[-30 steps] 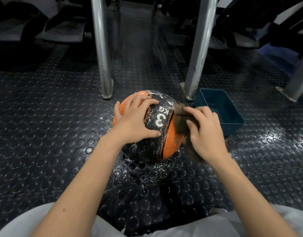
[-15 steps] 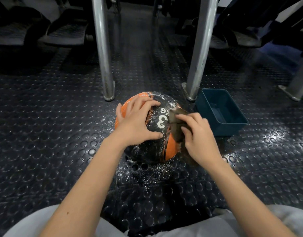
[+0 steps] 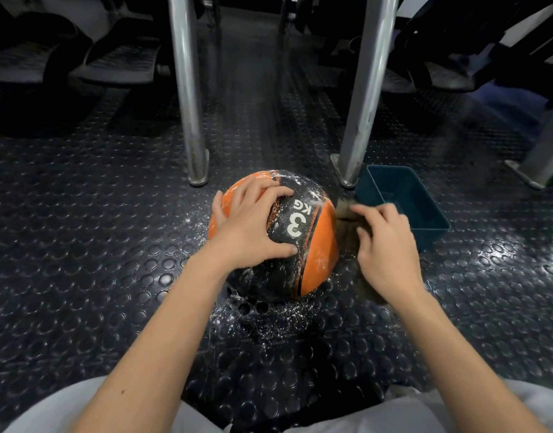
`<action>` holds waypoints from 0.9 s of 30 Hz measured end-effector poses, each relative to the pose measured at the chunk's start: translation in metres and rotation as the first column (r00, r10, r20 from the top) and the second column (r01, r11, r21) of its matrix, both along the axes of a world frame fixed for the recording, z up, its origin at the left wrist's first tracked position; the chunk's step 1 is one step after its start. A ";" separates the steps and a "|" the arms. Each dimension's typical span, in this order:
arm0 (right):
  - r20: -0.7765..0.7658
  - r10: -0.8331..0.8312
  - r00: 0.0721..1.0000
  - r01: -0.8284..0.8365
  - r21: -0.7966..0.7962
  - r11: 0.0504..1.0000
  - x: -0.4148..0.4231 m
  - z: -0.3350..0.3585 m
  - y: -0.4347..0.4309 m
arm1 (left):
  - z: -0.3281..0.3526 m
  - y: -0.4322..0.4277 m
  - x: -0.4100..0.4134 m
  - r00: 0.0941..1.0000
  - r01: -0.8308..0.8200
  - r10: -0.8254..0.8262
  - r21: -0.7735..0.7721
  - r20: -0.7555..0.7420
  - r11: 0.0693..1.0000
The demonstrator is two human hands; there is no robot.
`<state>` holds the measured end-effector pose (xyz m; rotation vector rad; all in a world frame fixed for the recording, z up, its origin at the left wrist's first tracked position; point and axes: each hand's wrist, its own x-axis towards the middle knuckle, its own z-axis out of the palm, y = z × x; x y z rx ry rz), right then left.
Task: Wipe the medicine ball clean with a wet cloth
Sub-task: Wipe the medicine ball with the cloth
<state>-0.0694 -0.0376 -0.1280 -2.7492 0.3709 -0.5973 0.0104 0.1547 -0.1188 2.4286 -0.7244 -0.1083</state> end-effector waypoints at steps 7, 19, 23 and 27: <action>-0.144 0.056 0.988 -0.060 -0.027 0.998 0.000 -0.012 0.010 | -0.001 0.001 0.000 1.000 -0.009 0.009 -0.003 0.007 1.000; -0.128 -0.008 0.992 0.008 -0.002 1.000 0.000 -0.010 0.003 | -0.002 -0.001 -0.001 1.000 -0.004 0.004 -0.012 0.014 1.000; 0.116 0.130 0.985 -0.140 0.084 0.987 -0.001 0.005 0.014 | -0.002 -0.001 0.000 1.000 -0.004 0.004 -0.005 0.007 1.000; 0.061 0.220 0.974 -0.223 0.053 0.973 -0.001 -0.008 0.020 | -0.002 0.000 -0.001 1.000 -0.010 0.010 -0.008 0.012 1.000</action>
